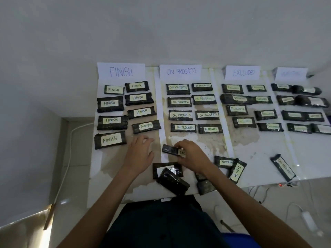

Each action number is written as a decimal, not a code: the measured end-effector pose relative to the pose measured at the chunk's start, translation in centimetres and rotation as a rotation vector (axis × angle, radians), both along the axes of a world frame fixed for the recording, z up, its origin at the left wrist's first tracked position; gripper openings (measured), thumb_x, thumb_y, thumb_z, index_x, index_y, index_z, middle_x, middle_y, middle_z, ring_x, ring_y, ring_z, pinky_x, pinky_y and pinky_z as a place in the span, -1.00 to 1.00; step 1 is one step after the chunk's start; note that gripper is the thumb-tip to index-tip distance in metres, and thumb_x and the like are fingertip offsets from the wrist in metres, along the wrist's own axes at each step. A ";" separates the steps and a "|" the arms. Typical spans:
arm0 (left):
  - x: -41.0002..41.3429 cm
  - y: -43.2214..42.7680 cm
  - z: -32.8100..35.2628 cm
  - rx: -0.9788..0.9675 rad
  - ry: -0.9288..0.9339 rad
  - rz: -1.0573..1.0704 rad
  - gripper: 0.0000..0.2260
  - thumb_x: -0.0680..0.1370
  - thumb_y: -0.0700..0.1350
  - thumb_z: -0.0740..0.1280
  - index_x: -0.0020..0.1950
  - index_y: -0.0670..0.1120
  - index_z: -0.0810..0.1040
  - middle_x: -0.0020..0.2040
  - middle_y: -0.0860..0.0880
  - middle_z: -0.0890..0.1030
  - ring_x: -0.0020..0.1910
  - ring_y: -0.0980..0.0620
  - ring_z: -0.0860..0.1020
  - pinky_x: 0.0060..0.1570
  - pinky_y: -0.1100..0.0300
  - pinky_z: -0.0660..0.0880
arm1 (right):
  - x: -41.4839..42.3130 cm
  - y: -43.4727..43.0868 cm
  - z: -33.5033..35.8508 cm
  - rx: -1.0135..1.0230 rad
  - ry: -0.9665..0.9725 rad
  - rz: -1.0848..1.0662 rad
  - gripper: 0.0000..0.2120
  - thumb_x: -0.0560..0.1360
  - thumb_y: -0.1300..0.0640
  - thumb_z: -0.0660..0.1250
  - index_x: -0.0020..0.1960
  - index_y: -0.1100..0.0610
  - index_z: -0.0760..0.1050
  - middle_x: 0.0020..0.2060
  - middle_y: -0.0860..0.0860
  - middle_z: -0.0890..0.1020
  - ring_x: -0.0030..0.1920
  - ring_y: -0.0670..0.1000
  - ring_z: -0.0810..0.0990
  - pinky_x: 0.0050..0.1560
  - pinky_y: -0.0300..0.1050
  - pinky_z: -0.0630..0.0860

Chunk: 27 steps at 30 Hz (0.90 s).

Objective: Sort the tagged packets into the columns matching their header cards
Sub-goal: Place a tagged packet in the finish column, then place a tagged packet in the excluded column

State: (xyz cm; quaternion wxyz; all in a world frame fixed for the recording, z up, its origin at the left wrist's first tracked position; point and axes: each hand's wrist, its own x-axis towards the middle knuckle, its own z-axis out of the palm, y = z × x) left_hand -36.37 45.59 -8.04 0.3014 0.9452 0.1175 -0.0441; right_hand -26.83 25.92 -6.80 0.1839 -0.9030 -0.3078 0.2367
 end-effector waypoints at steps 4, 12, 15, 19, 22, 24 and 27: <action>2.6 -3.7 0.2 0.010 0.019 -0.094 -0.62 0.52 -0.11 0.27 0.33 -0.06 0.40 0.26 -0.09 0.40 0.27 -0.08 0.34 0.26 0.03 0.34 | 3.1 -4.7 0.3 -0.044 -0.058 -0.044 -0.64 0.33 0.22 0.42 0.12 0.08 0.52 -0.01 0.07 0.57 0.02 0.13 0.50 0.00 0.06 0.48; 8.3 -12.3 0.2 0.024 0.017 -0.176 -0.62 0.52 -0.12 0.26 0.35 -0.07 0.40 0.31 -0.08 0.40 0.30 -0.09 0.33 0.21 0.04 0.31 | 9.9 -15.4 0.1 -0.149 -0.134 -0.116 -0.63 0.33 0.28 0.38 0.12 0.08 0.53 0.06 0.07 0.59 0.07 0.17 0.51 0.06 0.12 0.48; 10.2 -16.1 -0.1 -0.007 0.023 -0.174 -0.63 0.53 -0.12 0.26 0.34 -0.08 0.40 0.29 -0.08 0.40 0.28 -0.08 0.34 0.22 0.04 0.32 | 12.3 -19.6 -0.5 -0.220 -0.156 -0.118 -0.65 0.35 0.30 0.35 0.12 0.09 0.53 0.03 0.09 0.58 0.05 0.18 0.51 0.01 0.10 0.48; 12.5 -21.3 -0.7 -0.030 0.012 -0.191 -0.63 0.52 -0.13 0.26 0.33 -0.07 0.41 0.27 -0.06 0.41 0.29 -0.05 0.32 0.24 0.05 0.34 | 15.4 -25.0 -1.2 -0.248 -0.185 -0.139 -0.65 0.38 0.32 0.34 0.15 0.11 0.53 0.04 0.10 0.57 0.07 0.19 0.50 0.01 0.08 0.42; 14.2 -24.7 -1.2 -0.040 0.011 -0.192 -0.63 0.49 -0.16 0.27 0.30 -0.07 0.43 0.23 -0.06 0.43 0.25 -0.06 0.35 0.20 0.04 0.38 | 17.7 -28.1 -2.0 -0.241 -0.210 -0.140 -0.66 0.37 0.34 0.34 0.12 0.14 0.55 0.04 0.12 0.59 0.07 0.22 0.50 -0.02 0.10 0.42; 15.1 -26.6 -1.8 -0.038 0.014 -0.196 -0.64 0.48 -0.17 0.27 0.29 -0.08 0.45 0.21 -0.07 0.45 0.21 -0.07 0.38 0.16 0.02 0.41 | 19.1 -29.8 -2.6 -0.245 -0.216 -0.133 -0.67 0.37 0.36 0.33 0.10 0.16 0.56 0.02 0.14 0.59 0.06 0.24 0.50 -0.03 0.12 0.43; 16.0 -28.8 -2.5 -0.042 0.040 -0.199 -0.64 0.48 -0.19 0.28 0.28 -0.09 0.47 0.20 -0.09 0.47 0.18 -0.11 0.41 0.14 0.00 0.43 | 20.9 -31.9 -3.5 -0.242 -0.226 -0.134 -0.66 0.35 0.39 0.32 0.09 0.18 0.57 0.00 0.16 0.60 0.05 0.26 0.51 -0.04 0.14 0.47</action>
